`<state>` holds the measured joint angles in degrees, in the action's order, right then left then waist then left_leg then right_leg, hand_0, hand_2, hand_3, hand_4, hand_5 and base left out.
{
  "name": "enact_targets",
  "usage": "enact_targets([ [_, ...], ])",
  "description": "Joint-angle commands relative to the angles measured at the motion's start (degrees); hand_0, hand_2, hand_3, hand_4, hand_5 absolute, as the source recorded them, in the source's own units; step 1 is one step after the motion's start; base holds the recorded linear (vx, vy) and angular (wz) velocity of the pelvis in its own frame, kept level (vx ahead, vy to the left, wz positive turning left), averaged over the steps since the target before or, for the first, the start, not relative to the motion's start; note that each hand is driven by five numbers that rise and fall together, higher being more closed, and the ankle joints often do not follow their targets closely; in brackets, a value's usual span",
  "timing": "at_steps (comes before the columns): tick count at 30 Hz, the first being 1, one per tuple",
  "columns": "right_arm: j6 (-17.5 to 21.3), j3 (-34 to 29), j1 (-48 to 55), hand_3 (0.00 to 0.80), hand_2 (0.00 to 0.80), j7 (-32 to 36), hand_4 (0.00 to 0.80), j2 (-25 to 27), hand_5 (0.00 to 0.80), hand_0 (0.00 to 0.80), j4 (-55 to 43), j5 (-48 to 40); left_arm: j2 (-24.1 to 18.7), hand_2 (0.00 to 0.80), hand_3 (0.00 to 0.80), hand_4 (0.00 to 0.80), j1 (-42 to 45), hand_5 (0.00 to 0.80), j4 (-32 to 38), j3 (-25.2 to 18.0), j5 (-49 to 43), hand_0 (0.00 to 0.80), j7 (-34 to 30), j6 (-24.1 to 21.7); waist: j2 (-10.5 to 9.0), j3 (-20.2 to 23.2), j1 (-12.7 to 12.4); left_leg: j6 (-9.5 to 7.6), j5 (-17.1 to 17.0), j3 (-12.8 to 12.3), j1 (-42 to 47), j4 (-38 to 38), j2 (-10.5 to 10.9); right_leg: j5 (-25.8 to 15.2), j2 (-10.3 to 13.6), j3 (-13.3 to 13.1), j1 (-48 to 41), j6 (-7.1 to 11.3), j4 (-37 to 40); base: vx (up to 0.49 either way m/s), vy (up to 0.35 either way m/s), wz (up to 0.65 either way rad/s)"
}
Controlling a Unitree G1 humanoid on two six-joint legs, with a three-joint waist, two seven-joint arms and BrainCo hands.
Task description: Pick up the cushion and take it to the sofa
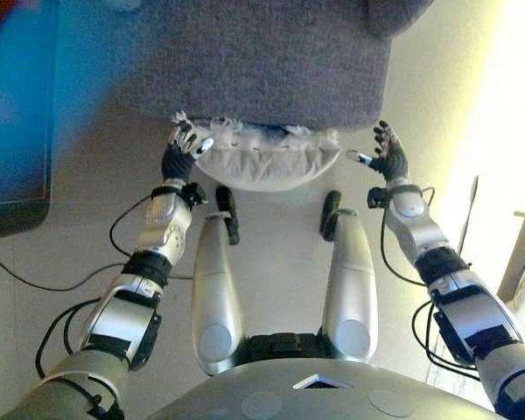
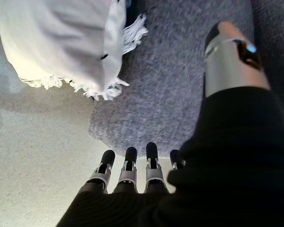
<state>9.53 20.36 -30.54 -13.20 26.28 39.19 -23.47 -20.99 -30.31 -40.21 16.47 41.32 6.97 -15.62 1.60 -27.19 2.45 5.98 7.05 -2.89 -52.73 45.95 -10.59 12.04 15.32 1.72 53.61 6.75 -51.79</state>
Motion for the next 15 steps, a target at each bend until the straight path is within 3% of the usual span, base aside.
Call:
enact_targets([
  [1,0.08,1.45,-1.12,0.0,0.0,-1.54,0.0,0.21,0.0,0.0,-2.03,-1.28,0.2,0.0,0.0,0.0,-1.26,0.0,-0.08,0.32,-0.77,0.0,2.23,-2.68,1.03,2.18,1.13,-0.55,7.53,1.02,-5.09,9.51,-0.47,-3.43,0.77,-1.95,4.63,0.05,-2.03,-0.067,0.037,-0.06],
  [9,-2.46,3.62,-6.12,0.0,0.0,3.65,0.0,1.75,0.0,0.0,-2.57,-3.29,-2.83,0.0,0.0,0.0,-6.45,0.0,-3.26,-0.8,1.36,0.0,5.49,-1.88,0.81,0.58,2.03,-1.89,11.75,2.07,-17.13,23.97,-1.12,-0.5,0.23,-3.89,16.73,-1.12,-14.24,-0.022,0.004,-0.04],
  [15,-3.23,3.35,-6.01,0.0,0.0,7.15,0.0,2.21,0.0,0.0,-2.75,-5.86,-3.34,0.0,0.0,0.0,-5.61,0.0,-2.11,-2.69,3.26,0.0,8.12,-7.35,0.72,-0.1,1.82,-2.16,13.21,2.72,-20.38,28.07,-1.04,1.15,0.29,-4.31,19.68,-1.48,-17.81,0.021,-0.021,0.0],
])
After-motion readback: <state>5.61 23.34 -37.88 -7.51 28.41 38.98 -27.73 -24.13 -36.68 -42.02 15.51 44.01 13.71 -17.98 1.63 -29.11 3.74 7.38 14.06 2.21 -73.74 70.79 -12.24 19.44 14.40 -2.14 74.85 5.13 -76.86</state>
